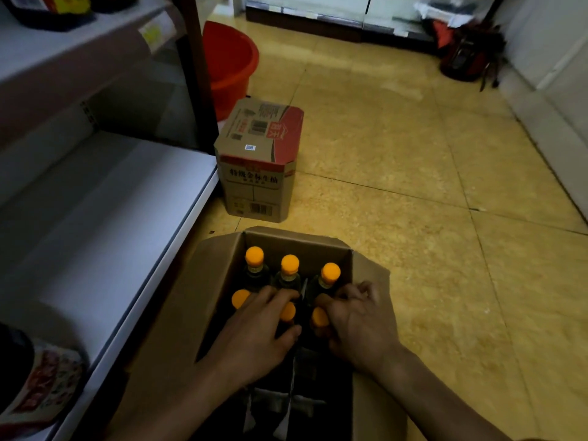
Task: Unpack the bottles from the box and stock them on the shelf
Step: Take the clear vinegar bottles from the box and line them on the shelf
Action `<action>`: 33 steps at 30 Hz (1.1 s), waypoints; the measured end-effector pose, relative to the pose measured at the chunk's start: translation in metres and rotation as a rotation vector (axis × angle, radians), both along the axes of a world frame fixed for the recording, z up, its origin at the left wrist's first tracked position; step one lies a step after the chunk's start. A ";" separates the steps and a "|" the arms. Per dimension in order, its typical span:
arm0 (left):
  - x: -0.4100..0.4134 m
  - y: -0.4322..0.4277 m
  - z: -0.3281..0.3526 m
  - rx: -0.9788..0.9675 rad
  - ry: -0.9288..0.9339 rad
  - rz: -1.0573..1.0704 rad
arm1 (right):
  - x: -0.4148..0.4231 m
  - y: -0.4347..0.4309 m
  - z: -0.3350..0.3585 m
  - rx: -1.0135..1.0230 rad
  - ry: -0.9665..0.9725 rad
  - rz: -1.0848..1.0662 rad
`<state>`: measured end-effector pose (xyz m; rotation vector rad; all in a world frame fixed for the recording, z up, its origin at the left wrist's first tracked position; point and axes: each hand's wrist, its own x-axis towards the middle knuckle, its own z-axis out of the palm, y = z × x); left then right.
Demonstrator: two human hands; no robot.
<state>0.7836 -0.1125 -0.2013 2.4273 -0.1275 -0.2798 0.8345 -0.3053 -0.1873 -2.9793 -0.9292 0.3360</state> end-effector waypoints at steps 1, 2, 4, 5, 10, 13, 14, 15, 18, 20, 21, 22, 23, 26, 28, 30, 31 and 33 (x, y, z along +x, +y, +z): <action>-0.001 -0.001 0.000 0.002 0.001 -0.007 | -0.001 0.000 -0.001 0.022 0.005 -0.016; -0.002 -0.001 0.000 0.007 0.000 -0.014 | -0.001 -0.001 -0.002 0.047 0.008 -0.028; -0.002 -0.001 0.001 0.016 0.003 -0.026 | -0.002 -0.003 -0.002 0.099 0.016 -0.054; -0.002 0.000 0.001 0.015 0.007 -0.028 | -0.002 -0.005 -0.003 0.138 0.024 -0.068; -0.001 0.001 0.006 -0.024 0.010 -0.027 | 0.003 -0.010 0.010 0.465 0.124 -0.230; -0.001 -0.005 0.010 -0.065 0.023 -0.049 | 0.003 -0.004 0.025 0.673 0.204 -0.363; 0.000 -0.007 0.011 -0.085 0.028 -0.052 | 0.003 -0.003 0.030 0.725 0.181 -0.384; 0.001 -0.008 0.011 -0.109 0.040 -0.048 | 0.003 -0.001 0.036 0.789 0.156 -0.395; 0.006 -0.012 0.013 -0.202 0.072 -0.026 | 0.005 0.004 0.055 1.015 0.101 -0.393; 0.010 -0.013 0.015 -0.264 0.088 -0.013 | 0.005 0.008 0.069 1.141 0.073 -0.370; 0.011 -0.014 0.017 -0.289 0.096 -0.008 | 0.005 0.010 0.077 1.216 0.078 -0.373; 0.012 -0.016 0.020 -0.318 0.101 0.003 | 0.006 0.013 0.084 1.292 0.089 -0.380; 0.014 -0.017 0.022 -0.357 0.103 0.017 | 0.008 0.015 0.092 1.364 0.094 -0.379; 0.018 -0.022 0.028 -0.489 0.108 0.062 | 0.010 0.021 0.111 1.535 0.081 -0.338; 0.017 -0.027 0.031 -0.565 0.097 0.101 | 0.011 0.025 0.119 1.602 0.082 -0.295; 0.012 -0.030 0.034 -0.632 0.096 0.139 | 0.012 0.027 0.121 1.629 0.148 -0.295; 0.009 -0.031 0.035 -0.665 0.106 0.156 | 0.013 0.028 0.118 1.618 0.197 -0.306; 0.004 -0.031 0.034 -0.734 0.122 0.191 | 0.017 0.027 0.108 1.513 0.238 -0.321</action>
